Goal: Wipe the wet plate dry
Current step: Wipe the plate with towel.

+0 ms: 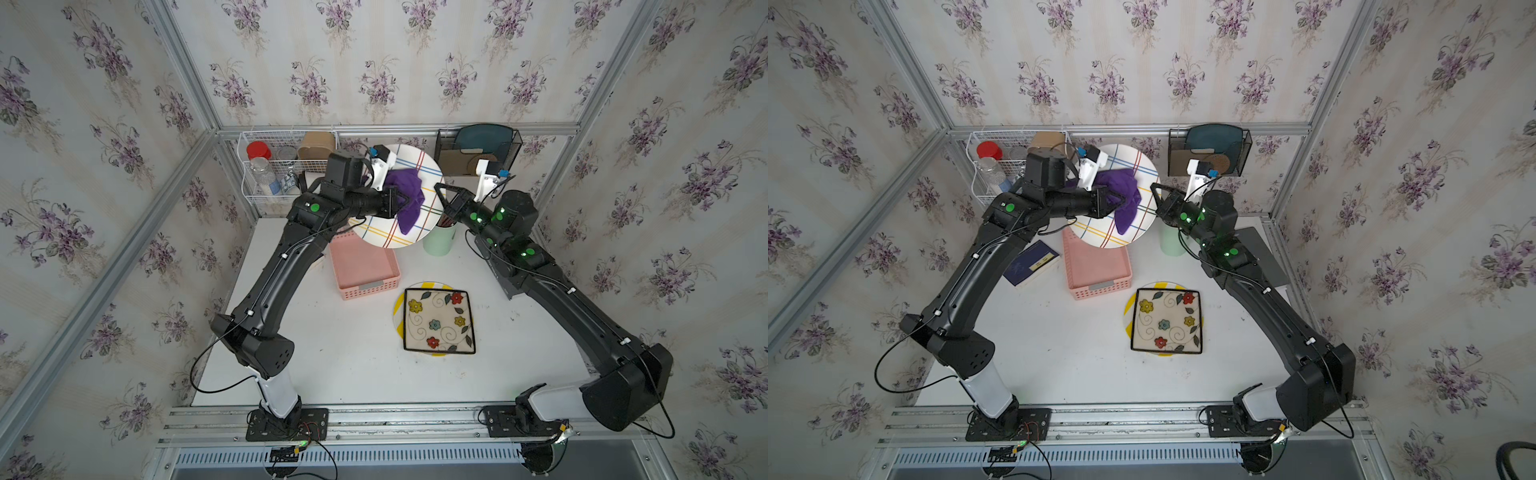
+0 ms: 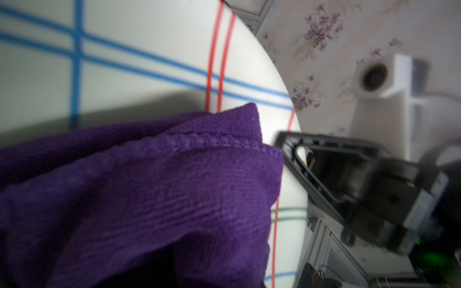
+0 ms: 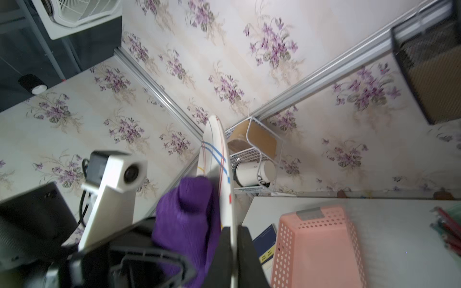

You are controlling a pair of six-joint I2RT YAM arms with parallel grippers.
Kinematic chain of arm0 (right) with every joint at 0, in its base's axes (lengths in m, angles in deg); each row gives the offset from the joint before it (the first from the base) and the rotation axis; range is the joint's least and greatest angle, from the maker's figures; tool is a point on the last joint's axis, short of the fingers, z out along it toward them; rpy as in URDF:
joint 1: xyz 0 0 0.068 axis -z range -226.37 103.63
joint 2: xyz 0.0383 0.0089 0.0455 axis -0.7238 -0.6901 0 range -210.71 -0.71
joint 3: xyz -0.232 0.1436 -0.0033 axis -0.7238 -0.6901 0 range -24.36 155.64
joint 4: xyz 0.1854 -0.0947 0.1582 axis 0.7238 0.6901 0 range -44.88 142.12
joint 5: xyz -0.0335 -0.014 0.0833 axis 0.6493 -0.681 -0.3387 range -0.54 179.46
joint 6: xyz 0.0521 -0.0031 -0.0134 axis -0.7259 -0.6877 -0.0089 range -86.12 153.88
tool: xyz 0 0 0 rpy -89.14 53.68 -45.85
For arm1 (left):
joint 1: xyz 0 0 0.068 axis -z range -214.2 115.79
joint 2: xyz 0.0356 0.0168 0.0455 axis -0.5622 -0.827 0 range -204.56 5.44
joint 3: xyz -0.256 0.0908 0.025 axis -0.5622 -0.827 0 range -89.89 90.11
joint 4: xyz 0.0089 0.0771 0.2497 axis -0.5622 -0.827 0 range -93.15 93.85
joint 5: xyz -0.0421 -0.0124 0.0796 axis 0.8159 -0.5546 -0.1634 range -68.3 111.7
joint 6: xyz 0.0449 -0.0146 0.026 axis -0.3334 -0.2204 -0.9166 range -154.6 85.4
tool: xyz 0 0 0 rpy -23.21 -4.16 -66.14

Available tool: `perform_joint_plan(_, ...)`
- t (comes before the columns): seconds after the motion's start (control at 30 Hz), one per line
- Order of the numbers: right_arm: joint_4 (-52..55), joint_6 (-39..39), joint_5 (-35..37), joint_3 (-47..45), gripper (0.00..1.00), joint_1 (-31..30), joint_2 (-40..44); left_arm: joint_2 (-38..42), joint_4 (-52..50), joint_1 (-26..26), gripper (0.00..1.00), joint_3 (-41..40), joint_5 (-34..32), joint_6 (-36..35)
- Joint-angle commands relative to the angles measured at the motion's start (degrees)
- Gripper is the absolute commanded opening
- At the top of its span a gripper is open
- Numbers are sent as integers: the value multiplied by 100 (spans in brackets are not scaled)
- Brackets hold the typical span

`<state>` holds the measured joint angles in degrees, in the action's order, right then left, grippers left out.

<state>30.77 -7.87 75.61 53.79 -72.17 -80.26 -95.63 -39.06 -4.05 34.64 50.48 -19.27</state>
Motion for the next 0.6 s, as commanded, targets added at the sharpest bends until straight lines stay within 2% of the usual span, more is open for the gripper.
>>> perform_joint_plan(0.0,-677,-59,-215,-219,0,18,259,260,-84,-200,0,-132,-570,-194)
perform_joint_plan(0.07,-662,-186,-278,-531,0,-110,342,376,87,-381,0,-227,-470,-109)
perform_joint_plan(0.13,-769,-339,-281,-769,0,-382,333,343,266,-370,0,-243,175,-87)
perform_joint_plan(0.23,-1152,-627,-344,-774,0,-460,131,125,167,-98,0,-258,1087,-78)
perform_joint_plan(0.37,-1559,-826,-191,-315,0,-196,-96,41,-263,174,0,-411,986,-373)
perform_joint_plan(0.47,-1869,-1203,-293,-226,0,352,-121,244,-161,138,0,-565,793,-448)
perform_joint_plan(0.57,-1710,-1258,-364,-325,0,819,44,355,-190,-5,0,-500,761,-456)
